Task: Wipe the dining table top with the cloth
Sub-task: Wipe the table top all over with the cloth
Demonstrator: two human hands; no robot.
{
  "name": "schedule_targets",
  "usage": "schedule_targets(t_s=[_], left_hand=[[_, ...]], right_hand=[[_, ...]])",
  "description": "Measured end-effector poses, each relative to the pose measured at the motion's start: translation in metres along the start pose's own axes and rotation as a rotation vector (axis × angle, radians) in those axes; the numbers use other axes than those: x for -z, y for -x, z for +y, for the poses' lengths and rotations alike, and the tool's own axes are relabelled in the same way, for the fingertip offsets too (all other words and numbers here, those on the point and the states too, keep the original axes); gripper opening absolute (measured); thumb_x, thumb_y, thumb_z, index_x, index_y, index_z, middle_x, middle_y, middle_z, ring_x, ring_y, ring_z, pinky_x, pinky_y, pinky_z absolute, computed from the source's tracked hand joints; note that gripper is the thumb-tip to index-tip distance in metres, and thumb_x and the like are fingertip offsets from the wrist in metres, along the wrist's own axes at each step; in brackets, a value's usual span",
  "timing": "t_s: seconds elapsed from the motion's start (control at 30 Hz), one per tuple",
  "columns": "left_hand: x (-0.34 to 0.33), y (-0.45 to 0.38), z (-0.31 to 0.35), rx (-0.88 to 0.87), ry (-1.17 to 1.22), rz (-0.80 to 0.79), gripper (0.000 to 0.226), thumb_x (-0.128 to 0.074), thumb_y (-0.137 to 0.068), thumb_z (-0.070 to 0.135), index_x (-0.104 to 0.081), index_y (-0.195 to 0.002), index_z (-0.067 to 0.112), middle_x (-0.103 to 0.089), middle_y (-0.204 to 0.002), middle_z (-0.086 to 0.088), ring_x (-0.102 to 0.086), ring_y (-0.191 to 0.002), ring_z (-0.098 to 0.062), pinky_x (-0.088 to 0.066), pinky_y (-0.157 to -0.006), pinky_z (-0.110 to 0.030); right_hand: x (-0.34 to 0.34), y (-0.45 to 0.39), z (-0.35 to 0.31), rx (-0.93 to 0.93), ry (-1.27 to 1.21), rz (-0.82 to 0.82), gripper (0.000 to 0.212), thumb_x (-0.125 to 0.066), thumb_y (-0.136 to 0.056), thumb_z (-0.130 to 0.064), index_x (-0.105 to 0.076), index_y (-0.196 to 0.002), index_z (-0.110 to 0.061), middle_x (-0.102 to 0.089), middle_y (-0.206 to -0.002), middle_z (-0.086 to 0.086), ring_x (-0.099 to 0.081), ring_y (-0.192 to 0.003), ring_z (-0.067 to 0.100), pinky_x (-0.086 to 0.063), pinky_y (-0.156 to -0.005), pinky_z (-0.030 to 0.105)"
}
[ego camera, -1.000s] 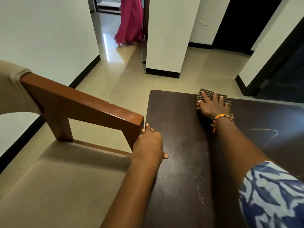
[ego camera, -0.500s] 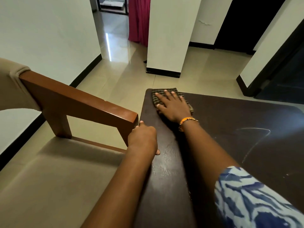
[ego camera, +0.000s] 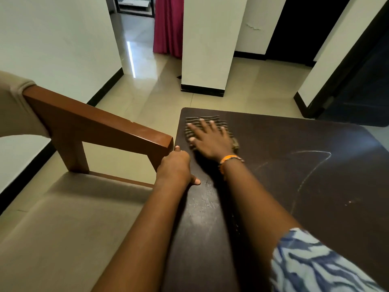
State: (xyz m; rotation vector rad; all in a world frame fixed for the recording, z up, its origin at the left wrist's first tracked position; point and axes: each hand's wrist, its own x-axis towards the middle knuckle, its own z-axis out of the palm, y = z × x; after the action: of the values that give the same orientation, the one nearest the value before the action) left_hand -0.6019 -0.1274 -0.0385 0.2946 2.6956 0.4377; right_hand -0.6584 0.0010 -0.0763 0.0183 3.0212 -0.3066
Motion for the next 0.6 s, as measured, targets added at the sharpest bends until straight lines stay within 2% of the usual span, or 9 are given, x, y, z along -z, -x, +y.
schedule_targets(t_s=[0.1,0.23,0.37,0.5,0.6], left_hand=[[0.001,0.0,0.002,0.021,0.057,-0.006,0.073,-0.079,-0.07,0.025,-0.044,-0.132,0.005,-0.039,-0.144,-0.013,-0.045,-0.125,-0.034,-0.04,-0.104,-0.044],[-0.004,0.01,0.013,-0.01,-0.029,0.061,0.077,-0.071,-0.078,0.031,-0.033,-0.14,0.004,-0.024,-0.152,-0.015,-0.025,-0.14,-0.03,-0.02,-0.116,-0.046],[-0.013,0.015,0.053,-0.1,-0.114,0.073,0.089,-0.065,-0.08,0.041,-0.019,-0.145,0.001,-0.011,-0.157,-0.014,-0.005,-0.146,-0.027,-0.005,-0.117,-0.043],[-0.022,0.012,0.109,-0.195,-0.145,-0.005,0.094,-0.073,-0.068,0.049,-0.033,-0.139,0.002,-0.016,-0.156,-0.013,0.0,-0.146,-0.029,-0.001,-0.117,-0.046],[-0.038,0.01,0.142,-0.257,-0.234,-0.019,0.096,-0.074,-0.067,0.049,-0.033,-0.14,0.003,-0.013,-0.157,-0.012,0.008,-0.145,-0.031,0.004,-0.115,-0.05]], right_hand=[[-0.007,-0.001,-0.034,0.126,-0.042,-0.062,0.05,-0.028,-0.099,-0.042,-0.014,-0.147,-0.042,-0.001,-0.16,-0.003,0.003,-0.147,0.024,0.006,-0.116,0.049],[-0.002,0.017,0.002,0.101,-0.039,0.012,0.05,-0.028,-0.099,-0.043,-0.015,-0.147,-0.041,-0.005,-0.16,-0.003,-0.001,-0.148,0.022,0.002,-0.117,0.048],[0.01,0.048,0.081,-0.067,-0.034,0.088,0.049,-0.028,-0.098,-0.042,-0.018,-0.146,-0.04,-0.009,-0.16,-0.003,-0.006,-0.147,0.022,-0.003,-0.117,0.047],[0.033,0.087,0.187,-0.252,0.015,0.075,0.05,-0.027,-0.099,-0.041,-0.014,-0.147,-0.04,-0.009,-0.16,-0.003,-0.006,-0.147,0.022,-0.007,-0.117,0.048],[0.05,0.122,0.256,-0.404,-0.003,0.088,0.05,-0.026,-0.1,-0.039,-0.012,-0.148,-0.037,-0.009,-0.16,-0.001,-0.007,-0.147,0.024,-0.008,-0.118,0.049]])
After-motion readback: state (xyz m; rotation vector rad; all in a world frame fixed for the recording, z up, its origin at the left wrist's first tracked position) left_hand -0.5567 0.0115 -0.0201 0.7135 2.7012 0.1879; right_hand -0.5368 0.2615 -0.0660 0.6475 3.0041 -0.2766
